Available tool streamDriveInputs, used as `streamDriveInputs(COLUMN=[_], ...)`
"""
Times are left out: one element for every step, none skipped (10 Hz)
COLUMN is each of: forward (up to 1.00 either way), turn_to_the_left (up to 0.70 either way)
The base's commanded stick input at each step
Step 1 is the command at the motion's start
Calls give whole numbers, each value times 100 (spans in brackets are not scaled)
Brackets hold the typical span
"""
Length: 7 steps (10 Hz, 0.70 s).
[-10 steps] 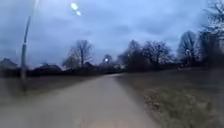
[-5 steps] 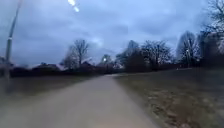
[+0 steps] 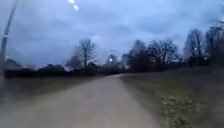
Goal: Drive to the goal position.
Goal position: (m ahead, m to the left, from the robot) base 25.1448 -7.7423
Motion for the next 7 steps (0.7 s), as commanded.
streamDriveInputs(forward=[100,100,100,100,100,100,100], turn_to_the_left=[4,4,4,4,4,4,4])
